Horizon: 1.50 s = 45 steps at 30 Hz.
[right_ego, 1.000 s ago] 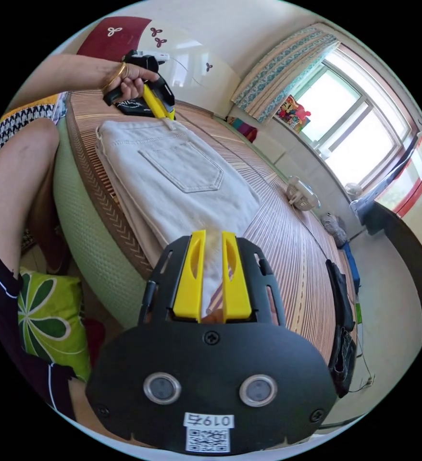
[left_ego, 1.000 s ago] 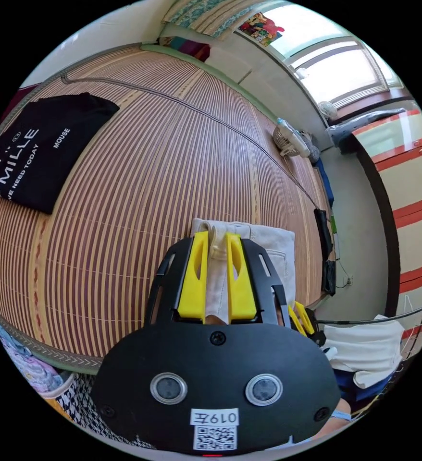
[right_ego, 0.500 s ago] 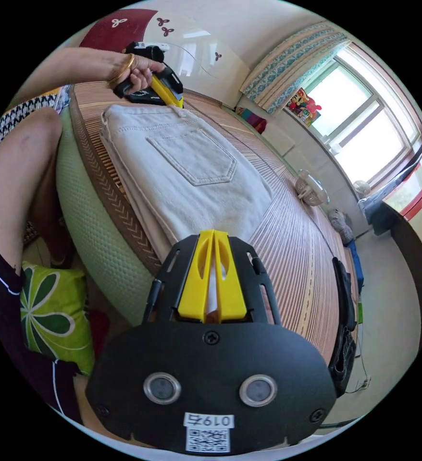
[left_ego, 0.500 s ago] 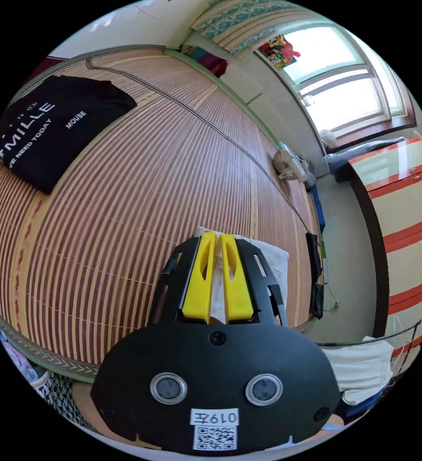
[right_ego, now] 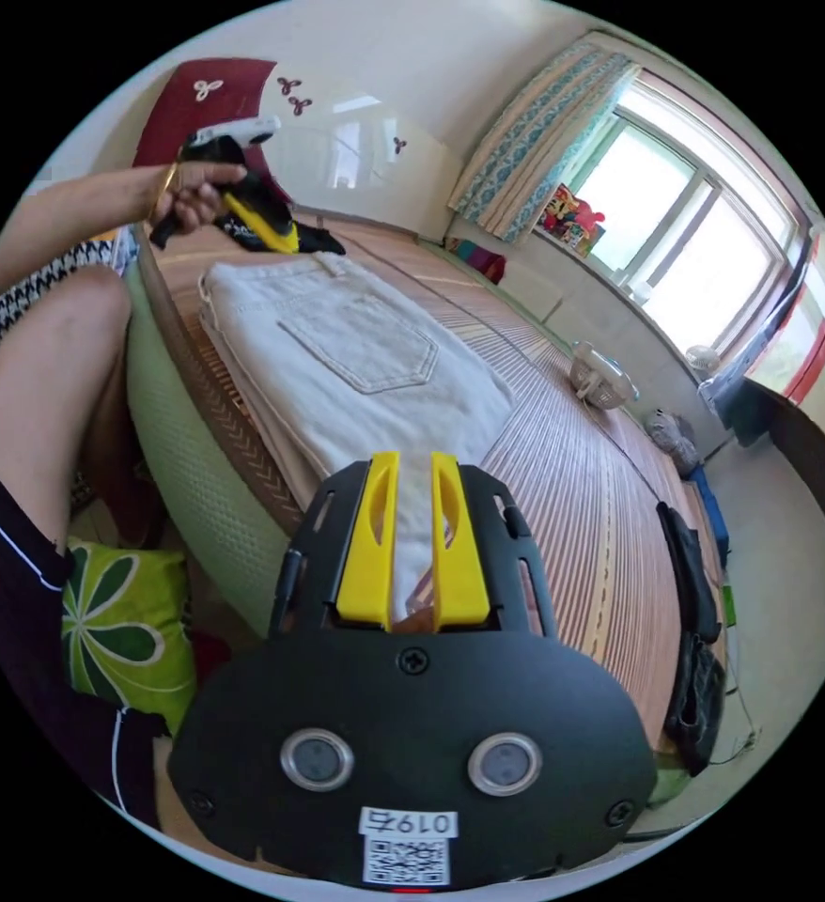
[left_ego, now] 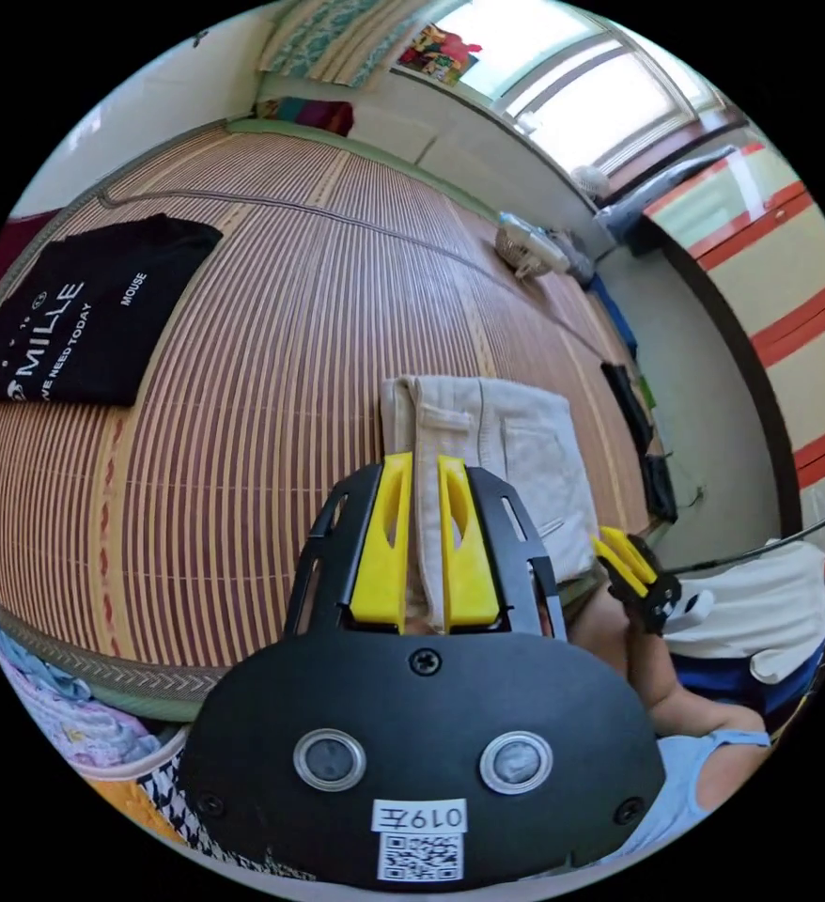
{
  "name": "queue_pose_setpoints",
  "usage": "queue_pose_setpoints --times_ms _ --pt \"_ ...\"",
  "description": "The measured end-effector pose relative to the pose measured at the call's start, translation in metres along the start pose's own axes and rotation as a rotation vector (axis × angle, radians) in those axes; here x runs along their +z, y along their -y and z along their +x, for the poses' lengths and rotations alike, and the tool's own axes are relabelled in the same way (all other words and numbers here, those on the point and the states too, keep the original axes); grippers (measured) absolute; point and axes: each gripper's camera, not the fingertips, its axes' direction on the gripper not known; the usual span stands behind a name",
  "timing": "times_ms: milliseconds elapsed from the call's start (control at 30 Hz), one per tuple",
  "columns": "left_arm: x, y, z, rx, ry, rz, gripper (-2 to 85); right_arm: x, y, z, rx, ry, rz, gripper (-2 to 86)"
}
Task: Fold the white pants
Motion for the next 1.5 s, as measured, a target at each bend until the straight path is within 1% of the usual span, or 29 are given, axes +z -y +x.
queue_pose_setpoints --times_ms 100,167,333,500,600,700,767,833,900,1033,1200,1300,1433,1500 --pt "0.011 0.002 -0.004 -0.025 -0.067 -0.015 3.0 0.007 -0.007 0.004 0.014 0.044 -0.027 7.8" --pt "0.02 0.008 -0.004 -0.04 -0.022 -0.045 2.9 0.014 -0.009 0.003 0.019 0.048 -0.044 7.7" --pt "0.022 0.009 -0.019 -0.11 -0.047 -0.052 2.5 0.017 -0.013 0.002 0.026 0.023 -0.049 7.7" --pt "0.018 0.0 -0.029 -0.125 -0.157 -0.023 4.3 0.02 -0.017 0.008 0.038 0.029 -0.046 7.7" --pt "0.021 0.0 -0.031 -0.124 -0.163 -0.038 6.1 0.024 -0.015 0.028 0.122 0.072 -0.034 7.8" --pt "0.019 -0.002 -0.037 -0.15 -0.152 -0.024 6.5 0.028 -0.018 0.066 0.271 0.122 -0.027 7.7" --pt "0.019 -0.005 -0.041 -0.148 -0.193 -0.026 6.4 0.027 -0.025 0.096 0.391 0.195 -0.006 7.4" --pt "0.023 -0.006 -0.039 -0.134 -0.202 -0.043 5.9 0.023 -0.027 0.104 0.419 0.227 0.012 6.7" --pt "0.024 -0.008 -0.035 -0.123 -0.166 -0.048 5.0 0.02 -0.023 0.099 0.391 0.232 0.011 5.9" --pt "0.021 -0.011 -0.029 -0.082 -0.144 -0.027 2.2 0.026 -0.003 0.063 0.242 0.241 -0.069 4.0" --pt "0.013 -0.021 -0.026 -0.103 -0.089 0.012 1.0 0.026 0.017 0.025 0.09 0.104 -0.139 -0.1" --pt "0.023 -0.025 -0.027 -0.104 -0.046 -0.003 1.0 0.023 0.027 0.017 0.089 0.096 -0.158 -0.7" --pt "0.016 -0.031 -0.029 -0.096 -0.089 0.011 1.4 0.008 0.04 0.029 0.152 0.173 -0.134 -0.6" --pt "0.002 -0.04 -0.029 -0.083 -0.137 0.043 1.8 -0.007 0.048 0.024 0.123 0.149 -0.105 0.0"
